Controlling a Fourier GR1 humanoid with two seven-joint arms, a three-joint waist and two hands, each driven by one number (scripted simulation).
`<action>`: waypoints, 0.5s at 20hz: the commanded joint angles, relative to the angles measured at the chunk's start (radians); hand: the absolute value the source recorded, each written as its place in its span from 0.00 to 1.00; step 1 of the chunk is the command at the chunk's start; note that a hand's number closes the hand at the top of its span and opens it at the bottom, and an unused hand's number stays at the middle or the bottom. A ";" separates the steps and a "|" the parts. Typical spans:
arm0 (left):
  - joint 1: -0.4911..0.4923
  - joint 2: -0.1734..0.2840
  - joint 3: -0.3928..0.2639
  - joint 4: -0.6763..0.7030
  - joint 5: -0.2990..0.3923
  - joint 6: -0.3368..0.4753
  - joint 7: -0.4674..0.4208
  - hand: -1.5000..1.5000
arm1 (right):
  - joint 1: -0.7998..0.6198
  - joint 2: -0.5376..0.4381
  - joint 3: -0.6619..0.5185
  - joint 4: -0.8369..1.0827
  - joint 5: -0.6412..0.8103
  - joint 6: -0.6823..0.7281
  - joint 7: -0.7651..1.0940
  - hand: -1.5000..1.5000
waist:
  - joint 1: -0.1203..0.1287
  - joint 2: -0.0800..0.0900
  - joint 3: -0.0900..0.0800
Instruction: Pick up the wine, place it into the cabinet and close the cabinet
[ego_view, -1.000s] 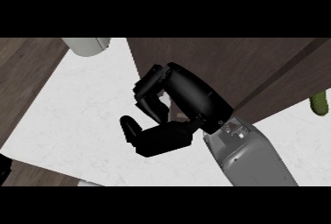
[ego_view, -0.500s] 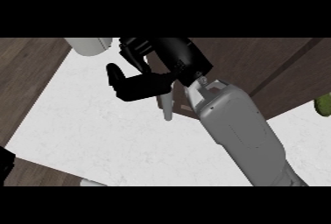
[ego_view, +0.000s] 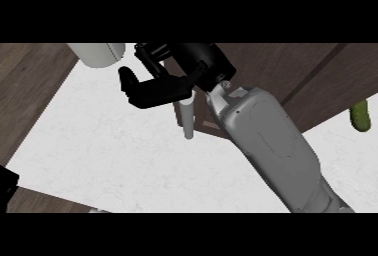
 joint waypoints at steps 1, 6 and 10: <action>-0.009 0.001 0.012 0.012 0.006 0.006 0.005 1.00 | -0.020 -0.077 -0.122 0.184 0.017 -0.040 -0.030 1.00 | -0.032 0.055 0.007; 0.009 -0.018 0.005 0.019 0.001 0.006 -0.012 1.00 | 0.017 -0.102 -0.122 0.207 0.000 -0.010 -0.082 1.00 | -0.044 0.055 0.008; 0.011 -0.018 0.009 0.027 -0.005 0.013 -0.014 1.00 | 0.028 -0.112 -0.120 0.221 -0.011 0.025 -0.129 1.00 | -0.057 0.059 0.008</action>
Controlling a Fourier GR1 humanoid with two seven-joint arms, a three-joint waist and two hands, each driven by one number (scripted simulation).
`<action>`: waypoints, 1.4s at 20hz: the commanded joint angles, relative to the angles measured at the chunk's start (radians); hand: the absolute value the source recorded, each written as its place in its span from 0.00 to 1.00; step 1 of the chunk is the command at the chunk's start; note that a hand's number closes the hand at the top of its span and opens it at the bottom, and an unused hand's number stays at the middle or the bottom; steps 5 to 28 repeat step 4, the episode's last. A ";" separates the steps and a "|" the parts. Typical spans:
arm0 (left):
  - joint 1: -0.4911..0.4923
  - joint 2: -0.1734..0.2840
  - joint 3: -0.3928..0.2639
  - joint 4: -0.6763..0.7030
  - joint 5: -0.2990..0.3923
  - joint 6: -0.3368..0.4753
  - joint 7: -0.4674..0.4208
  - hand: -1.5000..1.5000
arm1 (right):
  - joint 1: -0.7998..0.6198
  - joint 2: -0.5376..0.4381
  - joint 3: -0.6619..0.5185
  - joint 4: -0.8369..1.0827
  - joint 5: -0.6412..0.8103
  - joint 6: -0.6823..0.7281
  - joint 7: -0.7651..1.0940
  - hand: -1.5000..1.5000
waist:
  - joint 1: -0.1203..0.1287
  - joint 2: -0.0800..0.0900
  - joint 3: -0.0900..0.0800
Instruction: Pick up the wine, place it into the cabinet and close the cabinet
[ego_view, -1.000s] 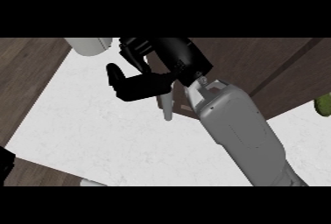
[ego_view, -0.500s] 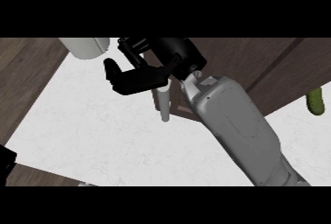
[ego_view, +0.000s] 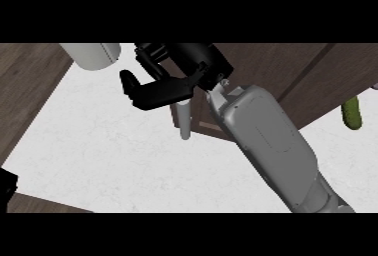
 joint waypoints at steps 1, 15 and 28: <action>0.006 -0.010 -0.005 -0.005 0.000 0.006 -0.002 1.00 | 0.019 -0.115 -0.129 0.173 0.022 -0.040 -0.028 1.00 | -0.034 0.065 0.025; -0.002 -0.007 0.006 0.004 0.001 0.011 -0.001 1.00 | 0.018 -0.114 -0.124 0.192 0.012 -0.014 -0.054 1.00 | -0.044 0.066 0.024; -0.002 -0.007 0.006 0.004 0.001 0.011 -0.001 1.00 | 0.018 -0.114 -0.124 0.192 0.012 -0.014 -0.054 1.00 | -0.044 0.066 0.024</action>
